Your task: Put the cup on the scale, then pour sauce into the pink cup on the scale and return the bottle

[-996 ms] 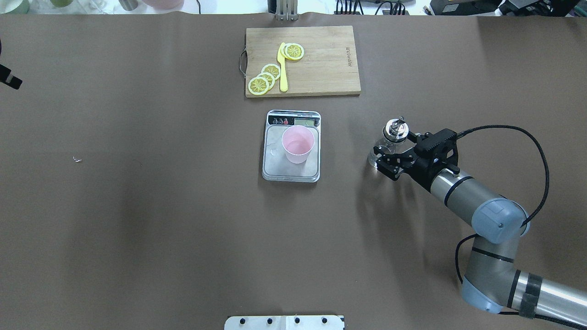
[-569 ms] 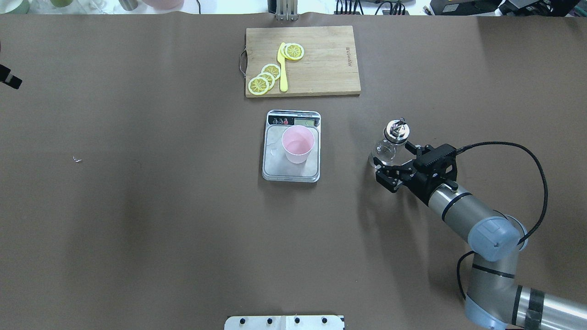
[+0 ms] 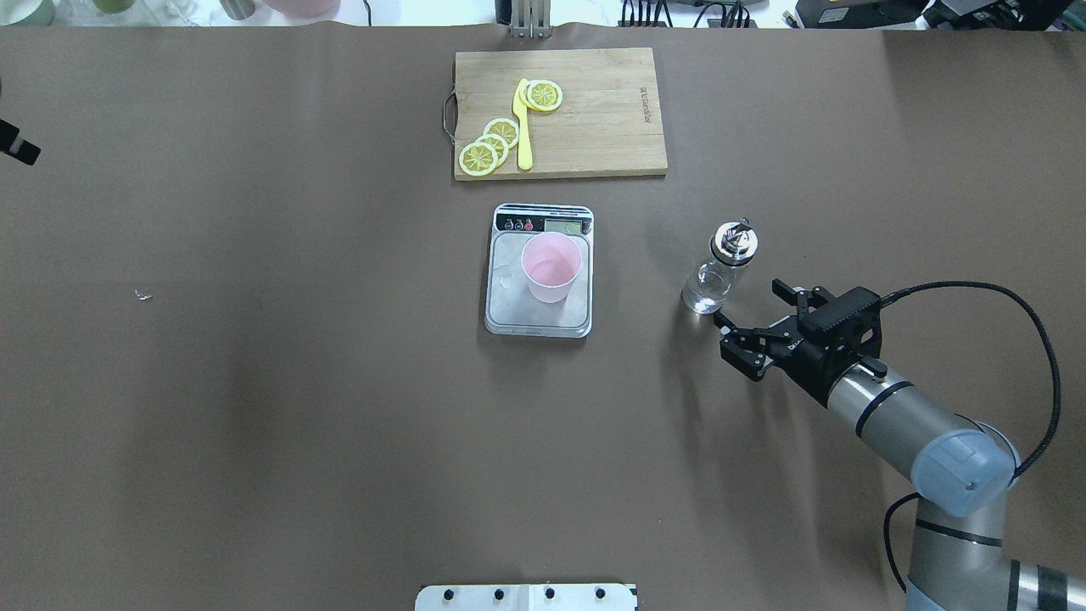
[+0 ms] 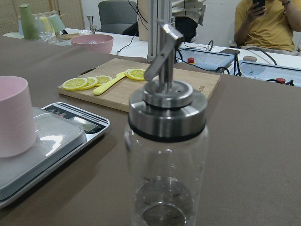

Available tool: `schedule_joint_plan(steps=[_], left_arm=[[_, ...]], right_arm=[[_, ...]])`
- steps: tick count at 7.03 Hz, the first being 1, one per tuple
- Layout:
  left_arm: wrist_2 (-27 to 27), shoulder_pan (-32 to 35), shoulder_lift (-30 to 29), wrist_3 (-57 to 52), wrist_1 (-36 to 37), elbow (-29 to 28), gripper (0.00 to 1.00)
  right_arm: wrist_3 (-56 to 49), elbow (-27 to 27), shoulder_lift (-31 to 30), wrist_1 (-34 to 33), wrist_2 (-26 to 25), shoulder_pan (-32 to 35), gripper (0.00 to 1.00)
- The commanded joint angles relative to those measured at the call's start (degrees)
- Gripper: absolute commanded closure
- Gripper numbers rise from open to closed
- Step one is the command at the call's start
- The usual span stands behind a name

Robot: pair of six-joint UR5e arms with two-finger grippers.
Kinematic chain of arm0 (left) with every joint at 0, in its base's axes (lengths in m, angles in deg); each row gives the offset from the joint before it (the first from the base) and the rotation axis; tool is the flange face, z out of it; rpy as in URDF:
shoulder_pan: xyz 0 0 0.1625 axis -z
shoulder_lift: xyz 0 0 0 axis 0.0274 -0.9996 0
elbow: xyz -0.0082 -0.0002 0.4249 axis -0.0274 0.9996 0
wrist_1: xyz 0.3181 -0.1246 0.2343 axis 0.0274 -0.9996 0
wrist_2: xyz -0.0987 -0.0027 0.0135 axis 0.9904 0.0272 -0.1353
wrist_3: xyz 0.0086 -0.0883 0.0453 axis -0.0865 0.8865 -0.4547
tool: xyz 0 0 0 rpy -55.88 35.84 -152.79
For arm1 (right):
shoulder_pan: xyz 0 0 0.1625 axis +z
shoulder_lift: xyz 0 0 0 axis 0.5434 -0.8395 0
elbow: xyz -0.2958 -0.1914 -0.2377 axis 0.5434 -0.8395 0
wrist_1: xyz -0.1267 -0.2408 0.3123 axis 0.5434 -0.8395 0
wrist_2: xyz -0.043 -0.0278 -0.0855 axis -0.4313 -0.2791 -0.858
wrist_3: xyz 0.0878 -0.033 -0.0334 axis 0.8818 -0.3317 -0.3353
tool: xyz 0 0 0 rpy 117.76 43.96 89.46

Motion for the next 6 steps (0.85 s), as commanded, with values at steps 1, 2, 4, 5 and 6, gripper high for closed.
schedule_joint_plan(steps=[1,2,4,5,6], left_arm=[[0.0,0.0,-0.1,0.0,0.0,-0.1,0.03],[0.0,0.0,-0.1,0.0,0.0,-0.1,0.03],[0.0,0.0,0.1,0.0,0.0,0.0,0.03],[0.1,0.0,0.1,-0.1,0.0,0.0,0.03],[0.1,0.2,0.2,-0.3,0.0,-0.1,0.03]], right_arm=[[-0.1,2.3,-4.1,0.1,0.0,-0.7,0.01],[-0.3,2.9,-7.4,3.7,0.4,-0.6,0.01],[-0.8,2.1,-12.5,9.8,2.8,2.1,0.0],[-0.2,1.8,-12.5,9.8,3.0,4.4,0.0],[-0.2,0.4,-11.9,9.5,4.7,8.0,0.0]])
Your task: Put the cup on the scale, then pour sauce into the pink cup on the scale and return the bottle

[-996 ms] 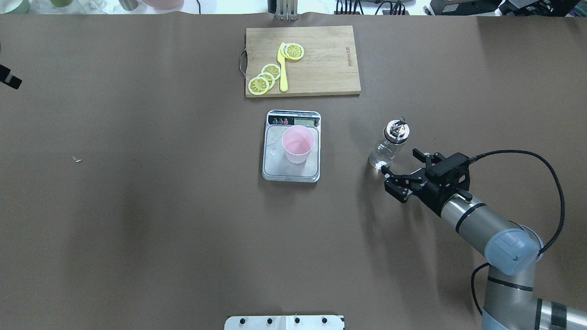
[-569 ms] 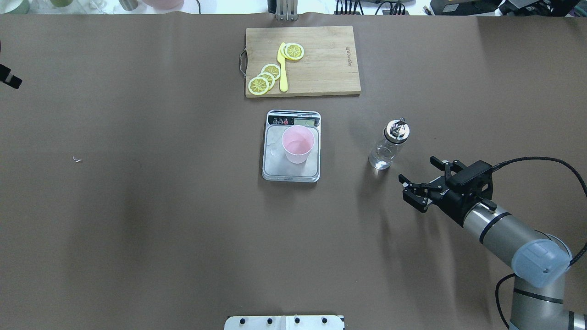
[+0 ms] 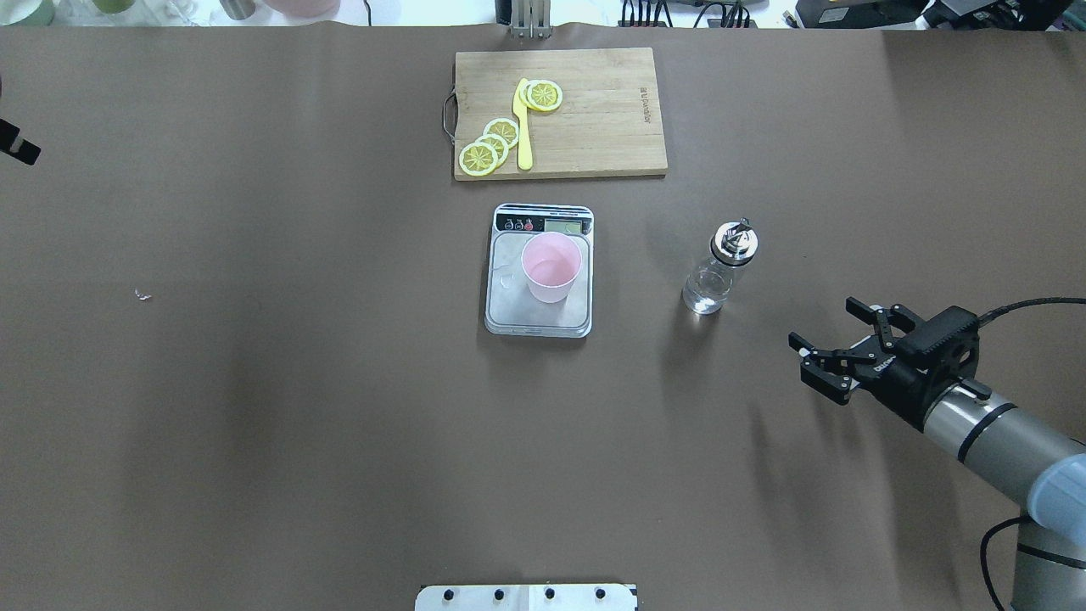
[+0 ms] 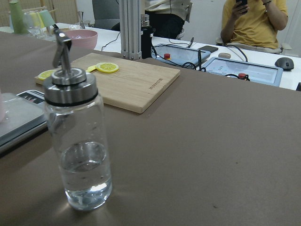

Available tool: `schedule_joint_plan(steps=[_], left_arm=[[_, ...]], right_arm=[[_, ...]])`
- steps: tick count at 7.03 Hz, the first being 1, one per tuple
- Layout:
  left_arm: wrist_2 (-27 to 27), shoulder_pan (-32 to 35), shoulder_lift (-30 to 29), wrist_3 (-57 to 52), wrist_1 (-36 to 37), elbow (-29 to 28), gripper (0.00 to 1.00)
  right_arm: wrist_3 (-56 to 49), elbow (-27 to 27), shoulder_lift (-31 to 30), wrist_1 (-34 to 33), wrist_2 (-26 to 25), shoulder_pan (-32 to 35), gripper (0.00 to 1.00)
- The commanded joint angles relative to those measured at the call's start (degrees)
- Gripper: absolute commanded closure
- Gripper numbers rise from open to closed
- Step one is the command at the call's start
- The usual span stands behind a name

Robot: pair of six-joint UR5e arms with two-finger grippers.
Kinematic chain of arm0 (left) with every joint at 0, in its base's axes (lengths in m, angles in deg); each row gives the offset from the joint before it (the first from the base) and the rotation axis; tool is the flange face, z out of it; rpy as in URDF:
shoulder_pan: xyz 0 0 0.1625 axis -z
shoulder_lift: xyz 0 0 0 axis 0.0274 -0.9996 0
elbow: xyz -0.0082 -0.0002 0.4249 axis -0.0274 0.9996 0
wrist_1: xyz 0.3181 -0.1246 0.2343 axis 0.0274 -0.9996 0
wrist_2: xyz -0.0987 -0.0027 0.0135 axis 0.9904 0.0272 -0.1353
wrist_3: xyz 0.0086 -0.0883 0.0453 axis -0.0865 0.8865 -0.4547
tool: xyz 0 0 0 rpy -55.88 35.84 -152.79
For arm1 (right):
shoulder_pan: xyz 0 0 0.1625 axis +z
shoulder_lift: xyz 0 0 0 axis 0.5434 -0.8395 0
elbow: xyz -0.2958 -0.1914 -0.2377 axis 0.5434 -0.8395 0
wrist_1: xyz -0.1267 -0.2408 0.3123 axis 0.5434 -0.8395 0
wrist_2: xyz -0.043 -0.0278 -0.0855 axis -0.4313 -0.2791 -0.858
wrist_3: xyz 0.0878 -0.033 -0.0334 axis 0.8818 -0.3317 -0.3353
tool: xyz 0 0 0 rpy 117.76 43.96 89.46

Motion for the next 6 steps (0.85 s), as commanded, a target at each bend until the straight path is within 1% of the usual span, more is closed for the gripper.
schedule_joint_plan(steps=[1,2,3,4,5,6], left_arm=[[0.0,0.3,0.1,-0.5,0.0,-0.1,0.03],[0.0,0.4,0.1,-0.6,0.0,-0.1,0.03],[0.1,0.9,0.4,-0.9,0.0,-0.1,0.03],[0.3,2.0,0.9,-2.2,0.1,-0.2,0.03],[0.3,3.1,1.5,-4.0,0.2,-0.6,0.03],[0.4,3.5,2.0,-4.9,0.2,-0.8,0.03]], right_arm=[[0.2,-2.8,1.1,-0.1,5.0,9.5,0.0],[0.3,-6.4,3.7,0.0,14.1,17.1,0.0],[0.3,-10.6,7.8,-0.1,19.4,22.2,0.0],[0.1,-16.1,12.3,-1.2,22.6,25.9,0.0],[-0.1,-19.7,16.1,-5.7,29.1,31.1,0.0],[-0.1,-20.5,19.5,-13.3,40.8,38.6,0.0]])
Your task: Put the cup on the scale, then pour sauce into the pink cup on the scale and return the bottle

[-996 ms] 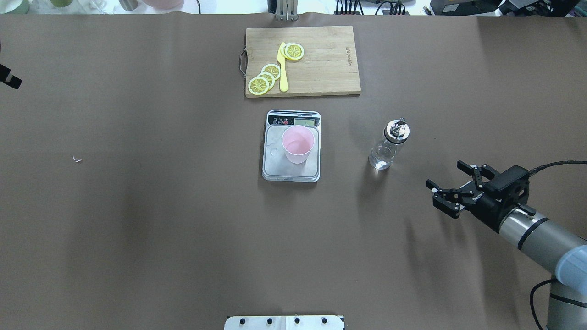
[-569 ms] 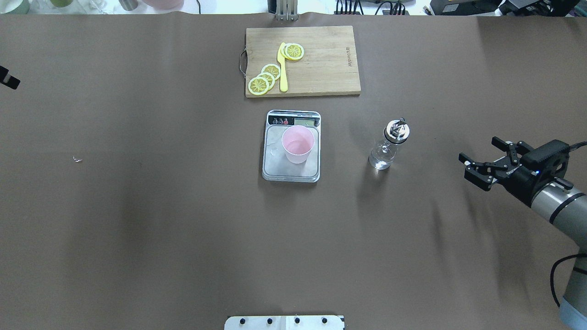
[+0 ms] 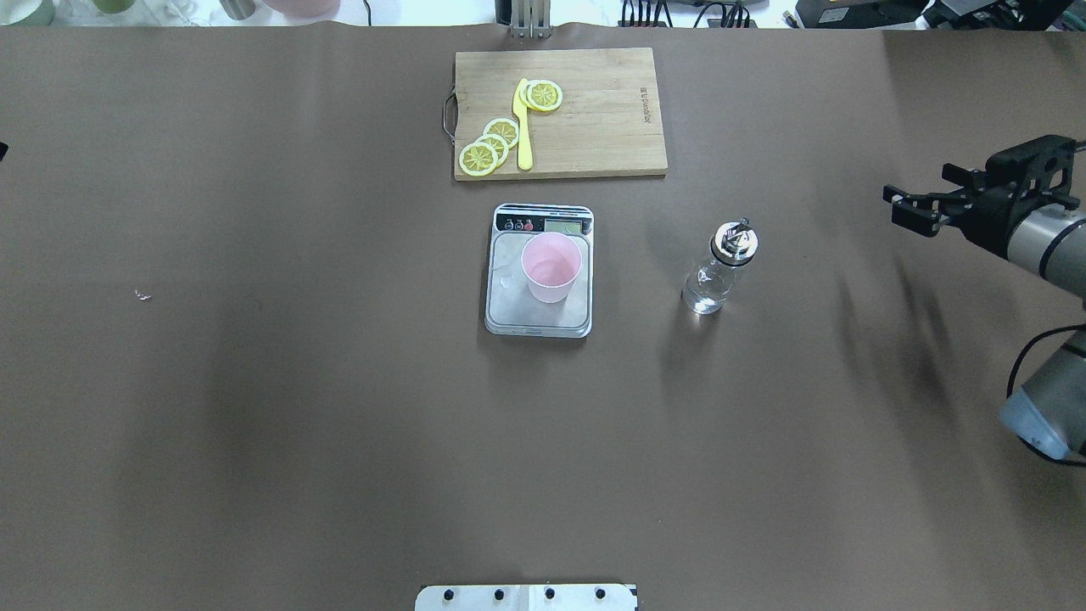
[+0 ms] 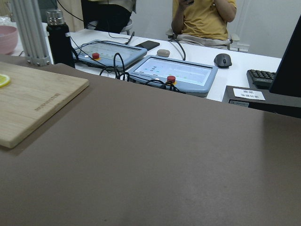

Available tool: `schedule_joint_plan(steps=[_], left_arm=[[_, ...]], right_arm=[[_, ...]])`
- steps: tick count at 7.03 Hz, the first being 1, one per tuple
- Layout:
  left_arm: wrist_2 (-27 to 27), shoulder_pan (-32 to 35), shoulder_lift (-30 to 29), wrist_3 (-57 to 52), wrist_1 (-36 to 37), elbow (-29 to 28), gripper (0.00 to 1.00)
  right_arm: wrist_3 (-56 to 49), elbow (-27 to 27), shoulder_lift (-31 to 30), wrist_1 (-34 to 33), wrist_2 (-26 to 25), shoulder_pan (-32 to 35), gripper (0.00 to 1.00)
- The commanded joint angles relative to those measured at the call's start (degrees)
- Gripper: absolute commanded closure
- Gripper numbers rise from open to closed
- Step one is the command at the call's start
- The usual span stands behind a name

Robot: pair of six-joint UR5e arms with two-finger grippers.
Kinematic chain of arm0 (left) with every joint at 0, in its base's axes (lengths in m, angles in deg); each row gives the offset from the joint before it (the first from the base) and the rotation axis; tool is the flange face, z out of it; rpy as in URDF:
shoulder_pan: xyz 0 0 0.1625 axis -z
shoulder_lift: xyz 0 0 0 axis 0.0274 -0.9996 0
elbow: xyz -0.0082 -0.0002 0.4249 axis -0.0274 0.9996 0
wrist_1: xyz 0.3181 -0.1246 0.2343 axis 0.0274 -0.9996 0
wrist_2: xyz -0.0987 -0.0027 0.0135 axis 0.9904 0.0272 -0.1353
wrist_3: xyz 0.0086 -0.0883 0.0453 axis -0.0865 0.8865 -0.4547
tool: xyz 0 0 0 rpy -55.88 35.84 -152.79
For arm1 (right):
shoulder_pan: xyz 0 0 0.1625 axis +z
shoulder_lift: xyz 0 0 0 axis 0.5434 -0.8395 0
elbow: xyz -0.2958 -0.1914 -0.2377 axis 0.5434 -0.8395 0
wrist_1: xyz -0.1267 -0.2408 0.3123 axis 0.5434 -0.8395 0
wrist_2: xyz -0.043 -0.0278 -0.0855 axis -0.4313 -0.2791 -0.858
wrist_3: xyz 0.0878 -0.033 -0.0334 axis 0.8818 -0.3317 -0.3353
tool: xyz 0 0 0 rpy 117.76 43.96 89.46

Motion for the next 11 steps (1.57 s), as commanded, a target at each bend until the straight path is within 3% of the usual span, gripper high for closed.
schedule_joint_plan(steps=[1,4,5,6,7,8,9,11], left_arm=[[-0.1,1.3,1.2,-1.3,0.0,-0.2,0.03],[-0.2,3.8,2.7,-2.5,0.0,-2.9,0.02],[-0.2,5.3,3.0,-4.9,0.0,-5.0,0.02],[-0.1,7.3,5.2,-5.1,-0.3,-6.4,0.02],[-0.1,7.8,5.1,-7.8,-0.5,-8.7,0.02],[-0.1,7.9,5.4,-8.3,-0.4,-9.6,0.02],[-0.1,7.9,5.4,-7.7,-0.1,-9.8,0.02],[-0.1,8.5,5.0,-7.3,0.1,-11.1,0.02]], right_arm=[[-0.5,-2.4,5.0,-10.8,16.7,12.8,0.0],[-0.9,-2.3,6.3,-22.4,32.5,20.0,0.0],[-1.0,-2.3,6.2,-26.6,35.0,21.0,0.0],[-3.4,-2.1,6.0,-32.5,37.0,22.2,0.0],[-12.4,-2.0,5.7,-40.5,39.3,25.2,0.0],[-20.7,-1.5,5.9,-51.7,42.0,29.1,0.0],[-27.7,-1.1,6.0,-60.2,41.8,31.2,0.0],[-38.0,-1.1,5.5,-70.2,40.3,31.7,0.0]])
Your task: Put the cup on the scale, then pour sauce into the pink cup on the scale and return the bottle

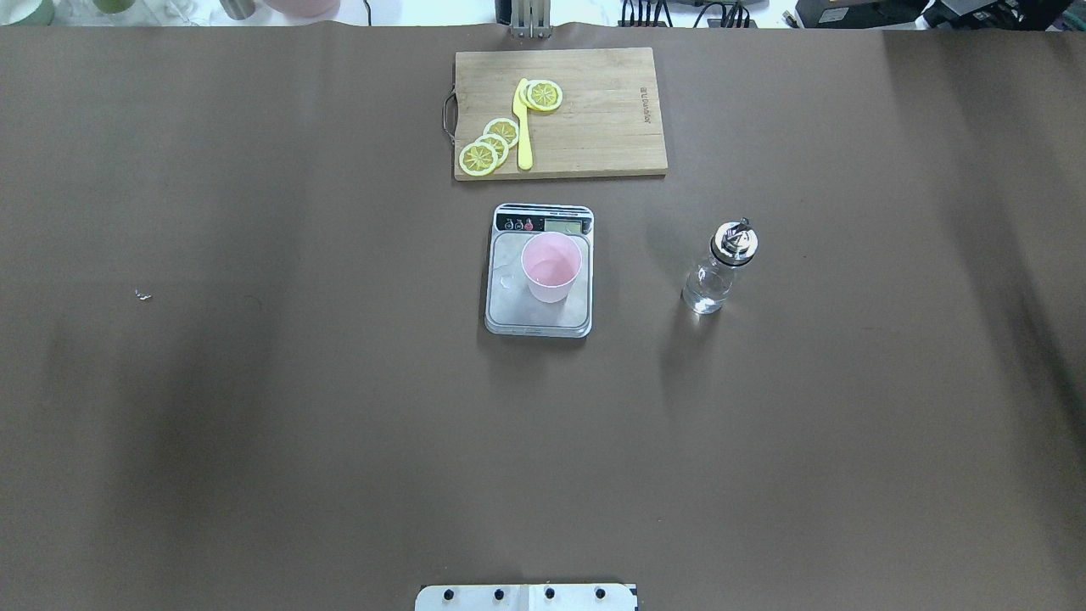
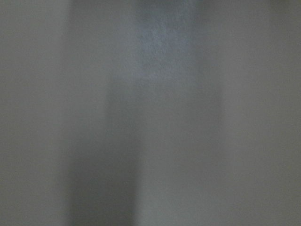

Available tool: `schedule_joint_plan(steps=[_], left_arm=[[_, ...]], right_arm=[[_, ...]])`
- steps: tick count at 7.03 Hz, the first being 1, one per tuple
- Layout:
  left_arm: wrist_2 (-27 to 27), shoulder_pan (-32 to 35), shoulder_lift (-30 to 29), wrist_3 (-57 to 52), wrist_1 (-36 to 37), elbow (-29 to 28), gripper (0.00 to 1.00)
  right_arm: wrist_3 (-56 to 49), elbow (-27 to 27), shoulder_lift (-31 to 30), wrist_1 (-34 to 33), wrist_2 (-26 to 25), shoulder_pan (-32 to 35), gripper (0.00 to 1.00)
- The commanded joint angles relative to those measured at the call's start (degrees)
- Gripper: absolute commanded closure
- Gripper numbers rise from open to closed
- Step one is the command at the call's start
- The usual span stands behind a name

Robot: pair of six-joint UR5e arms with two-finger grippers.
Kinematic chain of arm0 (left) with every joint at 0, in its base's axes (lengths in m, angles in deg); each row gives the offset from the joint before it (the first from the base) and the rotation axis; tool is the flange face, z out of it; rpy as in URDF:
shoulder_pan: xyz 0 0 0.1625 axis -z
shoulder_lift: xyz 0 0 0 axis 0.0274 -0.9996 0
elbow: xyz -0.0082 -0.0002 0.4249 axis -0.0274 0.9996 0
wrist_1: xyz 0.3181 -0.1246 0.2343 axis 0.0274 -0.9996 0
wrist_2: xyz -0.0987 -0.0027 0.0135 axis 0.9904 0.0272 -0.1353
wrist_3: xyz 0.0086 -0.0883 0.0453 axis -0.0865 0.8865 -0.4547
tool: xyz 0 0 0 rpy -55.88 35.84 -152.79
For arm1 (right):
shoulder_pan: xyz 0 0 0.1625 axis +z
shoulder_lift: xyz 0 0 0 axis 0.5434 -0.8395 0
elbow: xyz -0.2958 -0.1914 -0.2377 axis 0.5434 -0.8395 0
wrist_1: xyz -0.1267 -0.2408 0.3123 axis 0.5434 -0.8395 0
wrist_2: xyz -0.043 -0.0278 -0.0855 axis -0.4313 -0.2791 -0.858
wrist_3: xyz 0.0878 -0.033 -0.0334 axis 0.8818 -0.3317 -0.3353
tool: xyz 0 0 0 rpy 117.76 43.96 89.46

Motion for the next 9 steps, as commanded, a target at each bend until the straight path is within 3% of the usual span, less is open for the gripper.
schedule_joint_plan(steps=[1,2,3,7,9], left_arm=[[0.0,0.9,-0.5,0.4,0.2,-0.8,0.02],[0.0,1.0,-0.4,2.4,0.2,-1.3,0.02],[0.1,1.2,-0.1,1.7,0.2,-2.5,0.02],[0.1,1.6,-0.4,2.1,-0.8,-4.0,0.02],[0.1,2.0,0.3,2.1,-5.5,-3.4,0.02]], right_arm=[[-11.5,0.1,-2.0,-6.9,-3.9,1.8,0.0],[-12.2,0.2,-0.9,-7.1,-8.1,1.2,0.0],[-12.3,0.2,-0.8,-8.3,-8.3,0.9,0.0],[-12.5,0.4,-1.7,-8.8,-7.3,1.0,0.0],[-12.5,0.7,-1.5,-10.4,-5.6,0.9,0.0]])
